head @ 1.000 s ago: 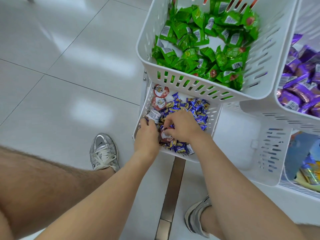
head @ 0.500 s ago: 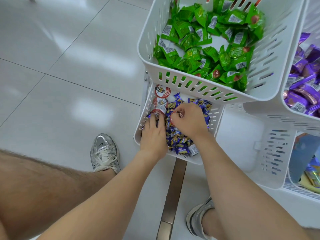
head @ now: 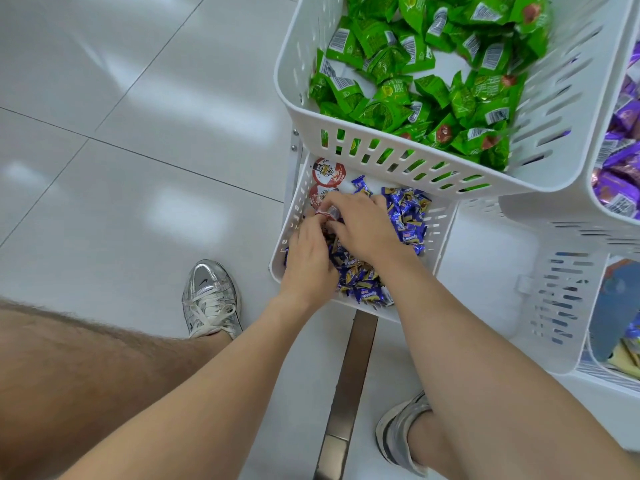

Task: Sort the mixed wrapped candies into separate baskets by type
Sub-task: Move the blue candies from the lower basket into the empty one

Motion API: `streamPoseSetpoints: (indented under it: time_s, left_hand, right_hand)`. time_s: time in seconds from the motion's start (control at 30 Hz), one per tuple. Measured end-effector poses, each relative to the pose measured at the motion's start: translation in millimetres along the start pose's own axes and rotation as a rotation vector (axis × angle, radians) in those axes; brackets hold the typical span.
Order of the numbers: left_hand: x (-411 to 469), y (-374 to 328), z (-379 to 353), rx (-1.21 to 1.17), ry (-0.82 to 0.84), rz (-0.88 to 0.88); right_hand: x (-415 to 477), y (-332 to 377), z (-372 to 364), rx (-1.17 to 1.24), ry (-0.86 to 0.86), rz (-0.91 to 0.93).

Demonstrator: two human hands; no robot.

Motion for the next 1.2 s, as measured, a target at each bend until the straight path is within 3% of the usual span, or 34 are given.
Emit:
streamPoseSetpoints:
  time_s: [0.1,0.3,0.5,0.6,0.87,0.97,1.03,1.2]
  left_hand:
    - [5,1,-6,0.039,-0.028,0.144]
    - [37,10,-19,0.012,0.192,0.324]
    - [36,7,-27,0.231,0.338,0.319]
    - [22,-10,-44,0.234,0.376,0.331]
    - [16,-12,-46,0.232,0.417,0.176]
    - [4,-11,-34,0.342,0.188,0.157]
    - [3,-7,-29,0.325,0.068,0.245]
    - [24,2,-33,0.159,0.207,0.409]
  right_hand:
    - [-15,-7,4,0.085,-0.161,-0.074]
    - [-46,-20,7,0.162,-0.361,-0.249]
    - [-48,-29,21,0.287,-0.519,-0.363]
    - [-46,-29,23,0.329,-0.520,-0.386]
    - [-19,-7,24,0.398,-0.351,-0.173]
    - [-4,4,28,0.393,-0.334,-0.154]
    - [0,5,28,0.392,-0.351,-0.207]
    - [-19,-12,27,0.469,-0.478,-0.379]
Point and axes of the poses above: each hand's wrist, its own x-axis towards the middle knuckle, its own z-axis out of the back of the hand, y = z × x, the point moved 4 cm from there along x, towards the middle knuckle, and after that the axes turned 9 degrees about z, right-handed, at the moved point
